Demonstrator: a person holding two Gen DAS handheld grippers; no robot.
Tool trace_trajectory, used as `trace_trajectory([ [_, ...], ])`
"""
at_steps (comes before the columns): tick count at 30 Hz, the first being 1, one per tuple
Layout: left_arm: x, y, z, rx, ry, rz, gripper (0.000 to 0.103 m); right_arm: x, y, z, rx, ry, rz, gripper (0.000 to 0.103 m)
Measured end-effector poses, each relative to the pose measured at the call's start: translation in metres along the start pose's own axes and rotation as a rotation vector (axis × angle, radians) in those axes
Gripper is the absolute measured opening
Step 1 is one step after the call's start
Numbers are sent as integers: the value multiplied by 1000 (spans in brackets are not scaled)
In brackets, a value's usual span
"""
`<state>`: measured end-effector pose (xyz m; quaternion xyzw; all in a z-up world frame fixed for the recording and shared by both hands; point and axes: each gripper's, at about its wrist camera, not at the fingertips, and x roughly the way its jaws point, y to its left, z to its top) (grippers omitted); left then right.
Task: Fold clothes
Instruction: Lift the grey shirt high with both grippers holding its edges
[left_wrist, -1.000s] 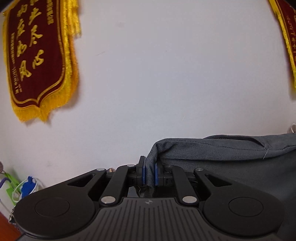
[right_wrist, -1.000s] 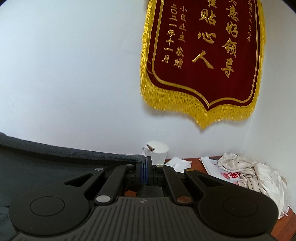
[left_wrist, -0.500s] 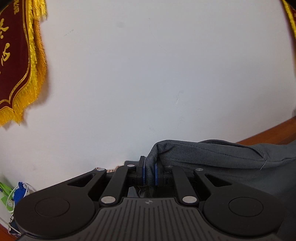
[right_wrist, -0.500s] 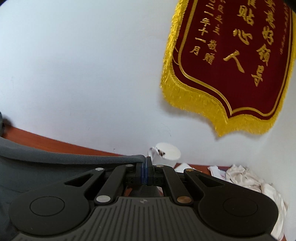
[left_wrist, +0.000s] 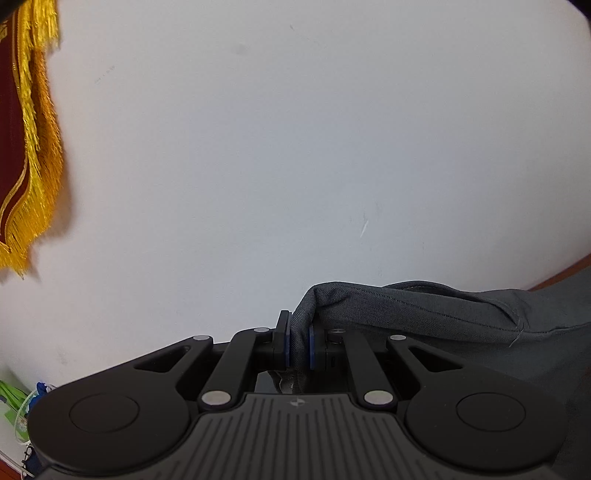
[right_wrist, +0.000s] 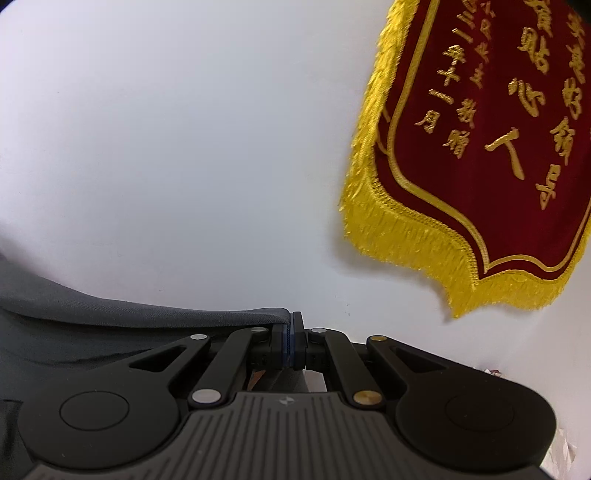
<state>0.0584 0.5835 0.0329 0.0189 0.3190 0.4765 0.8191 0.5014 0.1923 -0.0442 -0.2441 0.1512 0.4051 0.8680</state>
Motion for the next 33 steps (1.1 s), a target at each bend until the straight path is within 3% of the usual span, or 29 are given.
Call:
trace_trajectory([
  [8,54,-1,-3,-44,81,14,9,50,22,-1,-20,51,3,1],
  [16,140,-4,-2,-83,214,50,10,120,47,-3,-33,128,17,1],
  [22,198,-13,-10,-111,287,61,15,161,71,-7,-51,189,31,2],
  [25,208,-17,-14,-150,288,74,17,175,80,-9,-51,213,29,2],
  [27,215,-16,-15,-186,283,81,26,180,81,-9,-34,225,36,2],
  [31,205,-21,-29,-216,286,60,40,185,77,-8,3,262,72,17],
  [33,199,-18,-31,-215,288,43,46,181,72,-7,30,261,103,19],
])
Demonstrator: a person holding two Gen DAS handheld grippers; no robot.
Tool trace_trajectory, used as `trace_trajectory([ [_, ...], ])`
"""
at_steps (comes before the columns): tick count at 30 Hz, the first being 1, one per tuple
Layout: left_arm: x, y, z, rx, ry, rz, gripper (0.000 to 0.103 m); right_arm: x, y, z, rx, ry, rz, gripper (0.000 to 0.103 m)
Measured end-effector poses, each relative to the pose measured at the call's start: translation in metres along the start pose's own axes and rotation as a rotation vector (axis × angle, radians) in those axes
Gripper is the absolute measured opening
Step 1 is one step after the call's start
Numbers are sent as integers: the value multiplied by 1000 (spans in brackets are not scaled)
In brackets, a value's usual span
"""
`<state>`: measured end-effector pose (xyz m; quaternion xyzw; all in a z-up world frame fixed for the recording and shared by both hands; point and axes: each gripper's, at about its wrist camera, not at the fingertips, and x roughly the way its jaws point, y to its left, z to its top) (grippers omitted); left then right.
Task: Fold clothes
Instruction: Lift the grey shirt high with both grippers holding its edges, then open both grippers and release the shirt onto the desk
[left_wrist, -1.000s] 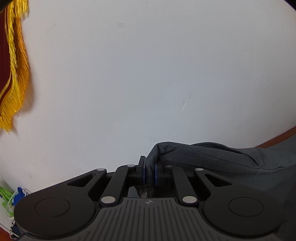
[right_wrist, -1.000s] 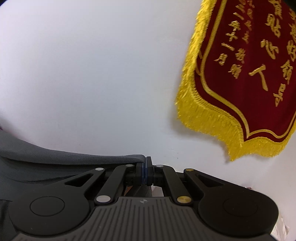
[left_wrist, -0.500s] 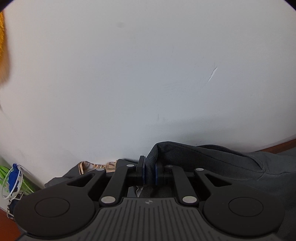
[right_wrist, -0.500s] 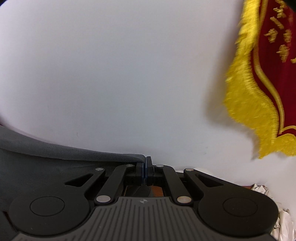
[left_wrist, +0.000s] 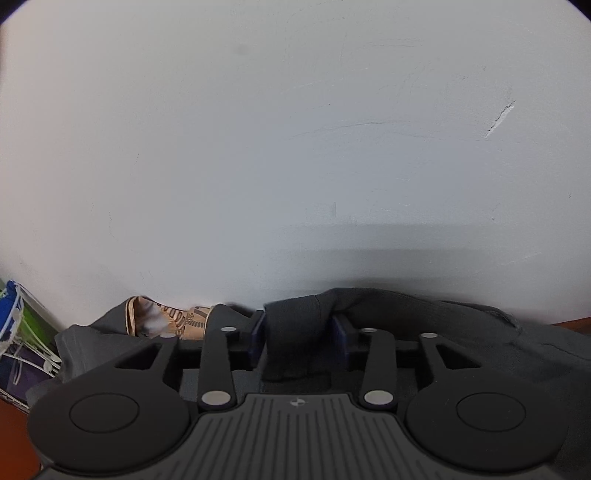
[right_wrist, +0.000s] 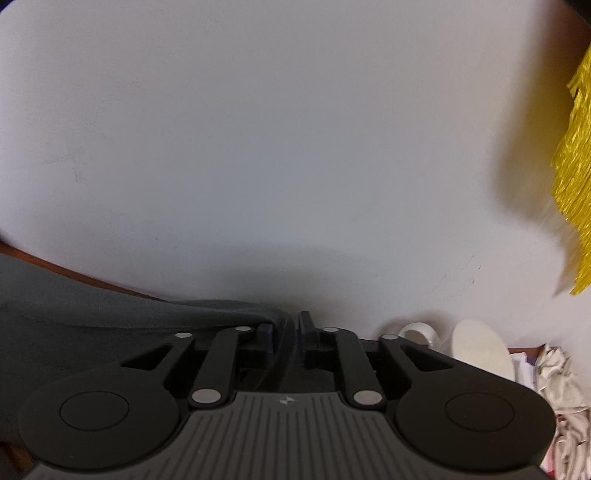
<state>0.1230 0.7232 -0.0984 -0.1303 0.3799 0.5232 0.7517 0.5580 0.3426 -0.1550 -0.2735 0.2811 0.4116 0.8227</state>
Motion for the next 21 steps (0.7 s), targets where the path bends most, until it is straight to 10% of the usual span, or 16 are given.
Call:
trace_trajectory([
  [21,-117,30,-59,116,-37,-80,68,-71,26,-32,-175,85,217,23],
])
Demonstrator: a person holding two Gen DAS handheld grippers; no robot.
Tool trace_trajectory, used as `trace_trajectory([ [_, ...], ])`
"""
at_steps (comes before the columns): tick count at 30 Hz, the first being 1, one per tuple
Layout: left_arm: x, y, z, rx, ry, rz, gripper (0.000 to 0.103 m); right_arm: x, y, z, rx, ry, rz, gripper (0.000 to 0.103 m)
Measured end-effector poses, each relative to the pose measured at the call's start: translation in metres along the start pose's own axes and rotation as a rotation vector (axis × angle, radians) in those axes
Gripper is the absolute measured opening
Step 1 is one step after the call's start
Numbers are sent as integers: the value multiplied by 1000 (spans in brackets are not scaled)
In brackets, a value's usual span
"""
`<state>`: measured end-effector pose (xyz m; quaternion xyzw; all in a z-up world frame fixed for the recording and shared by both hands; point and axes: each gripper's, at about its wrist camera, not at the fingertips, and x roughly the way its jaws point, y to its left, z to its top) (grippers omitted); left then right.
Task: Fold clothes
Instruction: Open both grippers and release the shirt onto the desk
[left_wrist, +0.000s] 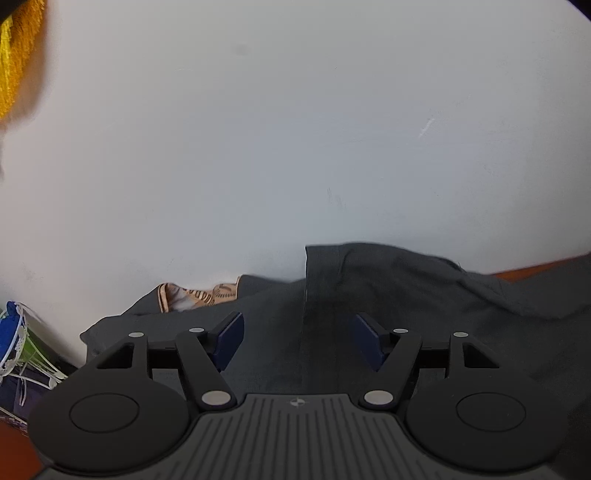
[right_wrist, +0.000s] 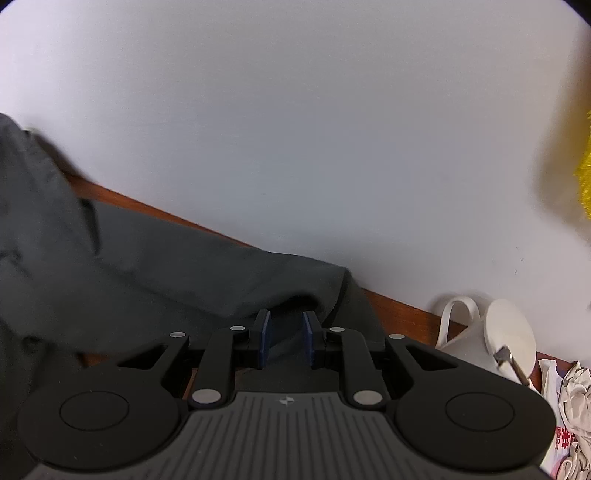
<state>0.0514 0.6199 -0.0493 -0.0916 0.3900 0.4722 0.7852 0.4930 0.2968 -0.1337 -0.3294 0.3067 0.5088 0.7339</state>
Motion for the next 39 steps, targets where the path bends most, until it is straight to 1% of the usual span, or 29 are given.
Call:
trace_trajectory([
  [3,-25,-12,-19,42,17,-4,68,-17,7,-18,-14,-14,14,24],
  [6,-34,-13,-44,53,34,-21,68,-32,15,-27,-24,-22,18,24],
  [8,-38,-12,-60,58,48,-40,68,-49,26,-42,-28,-25,30,28],
  [10,-41,-11,-80,62,65,-59,68,-66,30,-56,-32,-26,38,29],
  [12,-44,-10,-97,59,79,-74,71,-78,37,-69,-31,-28,49,30],
  [14,-50,-11,-119,68,89,-91,74,-90,48,-83,-33,-30,61,34],
  [17,-53,-11,-141,90,94,-117,79,-105,66,-104,-42,-36,77,42],
  [19,-55,-10,-153,103,89,-135,82,-113,80,-119,-50,-41,87,45],
  [21,-57,-7,-166,122,79,-161,84,-120,92,-132,-50,-40,102,51],
  [22,-57,-4,-173,121,80,-175,84,-123,99,-139,-52,-40,118,56],
  [25,-55,5,-183,111,89,-215,86,-128,118,-158,-61,-34,146,61],
  [27,-54,9,-188,120,84,-238,86,-129,130,-169,-64,-20,153,61],
  [28,-54,11,-192,147,73,-253,86,-129,136,-175,-63,-14,158,61],
  [31,-53,11,-198,205,77,-301,86,-130,152,-189,-57,0,170,61],
  [35,-49,11,-203,247,136,-402,86,-132,177,-211,-62,14,190,61],
  [37,-48,8,-204,278,141,-430,86,-133,187,-219,-61,18,203,61],
  [39,-47,7,-206,294,144,-443,86,-134,198,-225,-66,25,220,61],
])
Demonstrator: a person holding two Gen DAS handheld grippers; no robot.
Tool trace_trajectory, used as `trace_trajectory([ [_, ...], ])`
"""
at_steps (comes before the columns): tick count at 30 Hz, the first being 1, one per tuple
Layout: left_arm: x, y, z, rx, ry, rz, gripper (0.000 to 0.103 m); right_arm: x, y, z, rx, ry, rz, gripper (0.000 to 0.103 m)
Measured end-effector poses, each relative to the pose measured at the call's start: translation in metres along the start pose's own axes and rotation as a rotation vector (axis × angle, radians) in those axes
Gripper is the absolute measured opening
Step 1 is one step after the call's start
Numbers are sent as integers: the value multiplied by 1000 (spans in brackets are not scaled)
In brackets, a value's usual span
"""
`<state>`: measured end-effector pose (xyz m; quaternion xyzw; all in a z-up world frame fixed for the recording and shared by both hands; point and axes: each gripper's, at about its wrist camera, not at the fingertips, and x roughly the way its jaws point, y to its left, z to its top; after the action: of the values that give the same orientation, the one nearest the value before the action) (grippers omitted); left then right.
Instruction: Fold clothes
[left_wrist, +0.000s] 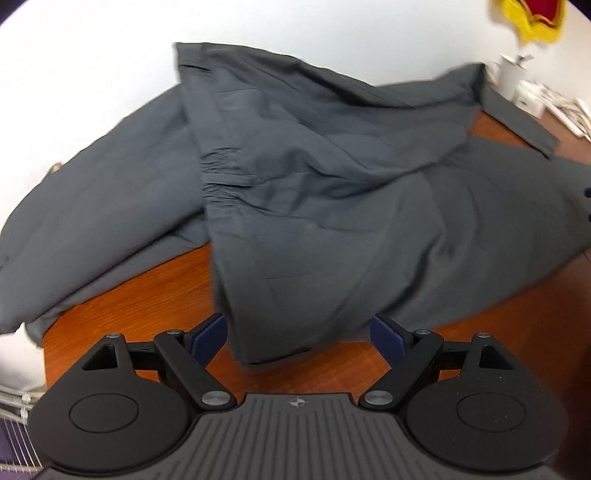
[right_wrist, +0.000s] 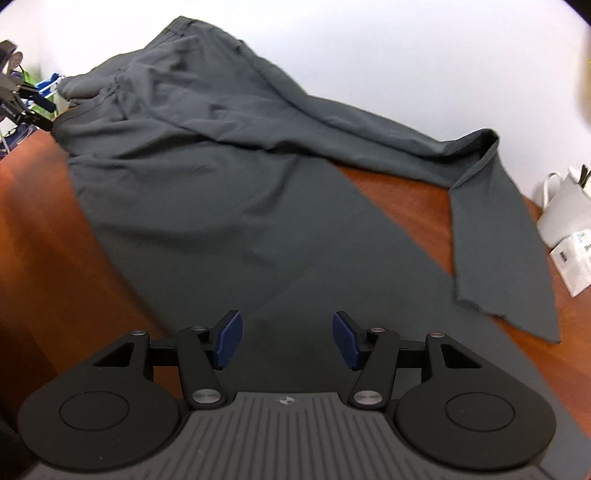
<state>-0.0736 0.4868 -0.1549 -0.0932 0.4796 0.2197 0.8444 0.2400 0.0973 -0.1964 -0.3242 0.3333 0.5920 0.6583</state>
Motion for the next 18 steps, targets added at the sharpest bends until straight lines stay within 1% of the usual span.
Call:
trace_trajectory([
  [4,9,-2,-3,41,26,-11,86,9,17,-7,-11,41,40,60],
  [7,14,0,-5,49,41,-25,88,17,27,-7,-33,61,53,55],
  [9,16,2,-7,51,46,-33,88,21,33,-7,-49,68,59,54],
  [10,18,2,-8,56,49,-36,88,23,36,-6,-57,73,63,52],
  [13,21,4,-11,75,61,-45,88,29,40,-6,-74,89,76,40],
  [18,24,7,-14,64,60,-49,88,38,43,-4,-88,112,86,37],
])
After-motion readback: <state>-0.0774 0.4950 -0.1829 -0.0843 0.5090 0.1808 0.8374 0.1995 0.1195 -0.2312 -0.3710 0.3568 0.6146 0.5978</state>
